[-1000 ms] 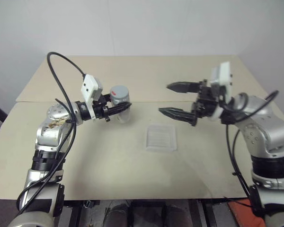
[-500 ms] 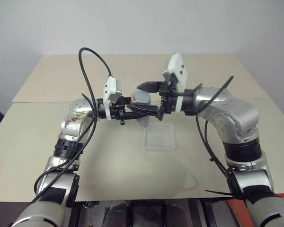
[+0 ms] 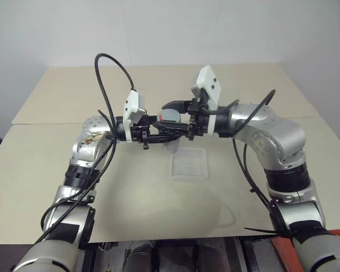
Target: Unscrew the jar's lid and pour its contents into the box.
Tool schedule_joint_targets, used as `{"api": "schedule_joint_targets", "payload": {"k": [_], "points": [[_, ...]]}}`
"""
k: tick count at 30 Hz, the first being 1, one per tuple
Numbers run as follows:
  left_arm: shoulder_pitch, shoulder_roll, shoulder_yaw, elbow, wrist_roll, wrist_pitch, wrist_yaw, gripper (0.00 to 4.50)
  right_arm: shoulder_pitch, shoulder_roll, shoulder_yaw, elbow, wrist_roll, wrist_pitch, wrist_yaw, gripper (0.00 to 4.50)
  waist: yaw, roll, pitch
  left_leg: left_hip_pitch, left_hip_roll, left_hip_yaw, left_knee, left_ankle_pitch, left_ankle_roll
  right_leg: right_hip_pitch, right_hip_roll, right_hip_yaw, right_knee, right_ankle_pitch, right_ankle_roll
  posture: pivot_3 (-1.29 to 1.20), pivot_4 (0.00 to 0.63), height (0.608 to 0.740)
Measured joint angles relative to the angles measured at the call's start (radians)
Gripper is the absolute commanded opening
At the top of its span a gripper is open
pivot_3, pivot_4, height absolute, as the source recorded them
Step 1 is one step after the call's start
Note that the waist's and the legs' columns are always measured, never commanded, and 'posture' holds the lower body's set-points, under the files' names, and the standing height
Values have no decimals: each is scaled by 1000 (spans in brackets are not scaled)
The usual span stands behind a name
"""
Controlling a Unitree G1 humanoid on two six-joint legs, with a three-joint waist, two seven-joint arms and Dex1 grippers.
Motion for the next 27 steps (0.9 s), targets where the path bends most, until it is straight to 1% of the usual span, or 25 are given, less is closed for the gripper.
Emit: {"api": "schedule_joint_targets", "payload": {"k": [3, 6, 8, 10, 12, 14, 15, 18, 20, 22, 24, 25, 26, 27], "points": [[0, 4, -1, -1, -3, 0, -22, 2057, 6, -2, 2, 13, -2, -34, 38, 2748, 0, 0, 0, 0, 0, 0, 0, 0, 0, 0, 0, 0, 0, 0, 0, 0, 150, 740], [0, 19, -10, -2, -11, 0, -85, 2057, 22, -3, 4, 52, 2, -107, 139, 2748, -1, 0, 0, 0, 0, 0, 0, 0, 0, 0, 0, 0, 0, 0, 0, 0, 150, 740], [-1, 23, -22, -7, -25, 2, -154, 2057, 21, -19, 15, 113, 13, -198, 294, 2748, 0, 0, 0, 0, 0, 0, 0, 0, 0, 0, 0, 0, 0, 0, 0, 0, 150, 740], [-6, 27, -59, -16, -54, 15, -233, 2057, 1, -37, 34, 197, 34, -277, 487, 2748, 0, 0, 0, 0, 0, 0, 1, 0, 0, 0, 0, 0, -1, 0, 0, 0, 150, 740], [-15, 35, -91, -26, -83, 24, -271, 2057, -48, -48, 66, 281, 36, -340, 635, 2748, -3, 0, 0, 0, 0, 0, 1, 0, 0, 0, 0, 1, -1, 0, 0, 0, 150, 740], [-30, 45, -117, -29, -110, 22, -282, 2057, -122, -64, 117, 374, 40, -416, 743, 2748, -7, 0, 0, 1, 1, 0, 1, 0, 0, 0, 1, 1, 0, 0, 0, 0, 150, 740], [-36, 54, -123, -31, -122, 22, -282, 2057, -157, -69, 149, 419, 55, -448, 772, 2748, -10, 0, 0, 1, 1, 0, 0, 0, 0, -1, 1, 2, 1, 0, 0, 0, 150, 740], [-42, 86, -131, -32, -134, 23, -275, 2057, -215, -61, 217, 522, 93, -532, 793, 2748, -17, 0, 0, 1, 1, 0, 0, 0, 0, -1, 1, 2, 1, 0, 0, 0, 150, 740], [-42, 105, -133, -30, -134, 22, -271, 2057, -221, -35, 223, 579, 99, -577, 802, 2748, -17, 0, 0, 0, 1, 0, 1, 0, 0, -1, 1, 2, 1, 0, 0, 0, 150, 740], [-40, 108, -133, -23, -133, 21, -271, 2057, -221, -22, 223, 601, 99, -598, 804, 3462, -14, 0, 0, 0, 1, 0, 1, 0, 0, -1, 1, 1, 1, 0, 0, 0, 150, 740], [-37, 103, -125, -23, -134, 20, -272, 2057, -221, -21, 218, 612, 73, -600, 804, 3902, -6, 0, 0, 0, 1, 0, 2, 0, 0, -1, 1, 1, 1, 0, 0, 0, 150, 740], [-37, 102, -114, -24, -134, 17, -275, 2057, -210, -21, 205, 614, 56, -600, 797, 4218, -3, 0, 0, 0, 1, 0, 2, 0, 0, -1, 1, 1, 1, 0, 0, 0, 150, 740], [-35, 102, -103, -25, -132, 14, -275, 2057, -194, -22, 185, 610, 45, -600, 783, 4457, 0, 0, 0, -1, 1, -1, 2, 0, 0, -1, 1, 1, 1, 0, 0, 0, 150, 740], [-29, 102, -87, -25, -131, 11, -271, 2057, -170, -27, 162, 595, 33, -597, 755, 4457, 1, 0, 0, 0, 1, -1, 2, 0, 0, -1, 1, 0, 1, 0, 0, 0, 150, 740]]}}
